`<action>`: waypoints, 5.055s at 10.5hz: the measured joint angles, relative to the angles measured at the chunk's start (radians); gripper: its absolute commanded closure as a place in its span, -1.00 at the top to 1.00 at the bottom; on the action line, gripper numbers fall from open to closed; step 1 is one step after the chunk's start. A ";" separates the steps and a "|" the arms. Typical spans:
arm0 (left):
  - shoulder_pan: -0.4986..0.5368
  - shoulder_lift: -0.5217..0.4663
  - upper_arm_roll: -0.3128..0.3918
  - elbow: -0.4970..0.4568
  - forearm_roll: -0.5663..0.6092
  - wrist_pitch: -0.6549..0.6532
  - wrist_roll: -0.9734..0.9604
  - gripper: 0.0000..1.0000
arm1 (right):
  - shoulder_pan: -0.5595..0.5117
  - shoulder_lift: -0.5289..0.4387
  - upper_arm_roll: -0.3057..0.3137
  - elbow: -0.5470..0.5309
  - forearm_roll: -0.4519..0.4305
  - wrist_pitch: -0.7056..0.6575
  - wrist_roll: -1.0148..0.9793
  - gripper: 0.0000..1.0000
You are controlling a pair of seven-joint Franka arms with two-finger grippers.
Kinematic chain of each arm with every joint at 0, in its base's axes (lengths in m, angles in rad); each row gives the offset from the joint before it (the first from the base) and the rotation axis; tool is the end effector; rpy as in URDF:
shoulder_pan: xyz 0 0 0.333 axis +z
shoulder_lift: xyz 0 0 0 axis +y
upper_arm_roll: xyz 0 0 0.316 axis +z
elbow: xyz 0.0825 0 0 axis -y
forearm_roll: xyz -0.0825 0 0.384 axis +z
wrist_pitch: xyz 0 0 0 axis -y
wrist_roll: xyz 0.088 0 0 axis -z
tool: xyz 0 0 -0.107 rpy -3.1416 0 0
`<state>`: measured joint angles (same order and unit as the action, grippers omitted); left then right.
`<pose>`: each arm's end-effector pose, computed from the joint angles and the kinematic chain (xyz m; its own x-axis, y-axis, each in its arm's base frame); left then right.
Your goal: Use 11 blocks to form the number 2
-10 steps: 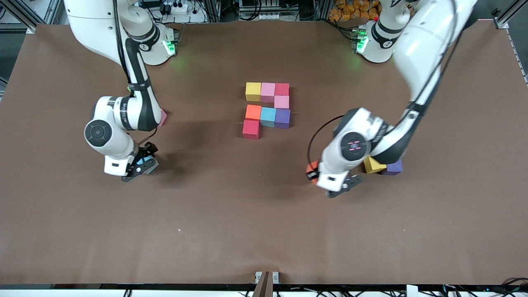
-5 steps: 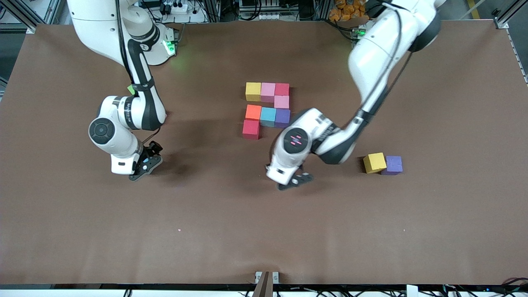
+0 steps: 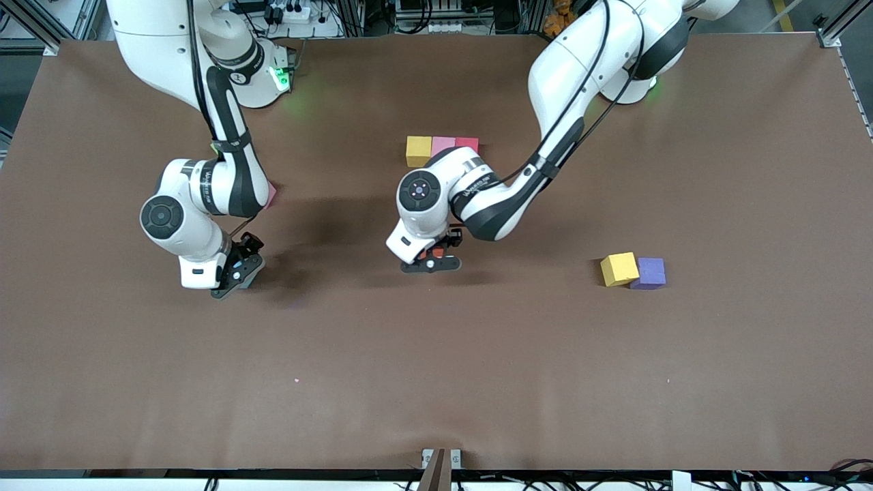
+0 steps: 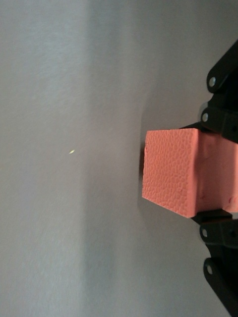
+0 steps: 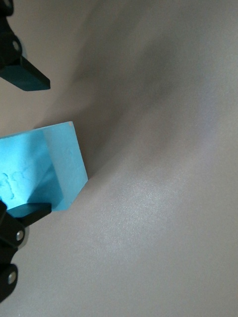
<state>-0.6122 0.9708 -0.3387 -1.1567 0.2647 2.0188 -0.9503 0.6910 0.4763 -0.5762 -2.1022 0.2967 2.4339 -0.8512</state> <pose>0.5107 -0.5596 0.2174 0.9973 0.0085 -0.0732 0.0070 -0.9998 -0.0207 0.5708 0.0674 0.2191 0.7105 0.6993 -0.0788 0.7024 -0.7115 0.0191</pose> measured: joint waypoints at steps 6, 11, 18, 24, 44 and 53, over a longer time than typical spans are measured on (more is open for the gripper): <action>-0.020 0.032 0.007 0.052 -0.035 0.000 0.052 -1.00 | 0.010 -0.025 0.004 0.008 0.001 -0.049 -0.026 1.00; -0.020 0.056 0.008 0.067 -0.058 0.003 0.052 -1.00 | 0.002 -0.028 0.001 -0.008 0.001 -0.024 -0.131 1.00; -0.040 0.060 0.022 0.071 -0.094 0.034 0.054 -1.00 | 0.002 -0.021 0.001 -0.070 0.001 0.071 -0.140 1.00; -0.059 0.062 0.036 0.074 -0.094 0.034 0.058 -0.86 | 0.001 -0.019 0.001 -0.076 0.001 0.085 -0.141 1.00; 0.282 -0.107 0.046 0.153 -0.136 -0.214 0.052 1.00 | -0.008 -0.005 0.017 -0.068 0.022 0.119 -0.190 -0.56; 0.648 -0.373 0.005 -0.214 -0.139 -0.251 0.323 1.00 | 0.241 -0.001 0.037 0.268 0.034 -0.183 -0.170 -0.49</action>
<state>0.0357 0.5973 -0.3337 -1.3706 0.1262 1.7679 -0.6278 0.9317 0.4751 -0.5387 -1.8344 0.3311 2.2507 -1.0210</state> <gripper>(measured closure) 0.000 0.419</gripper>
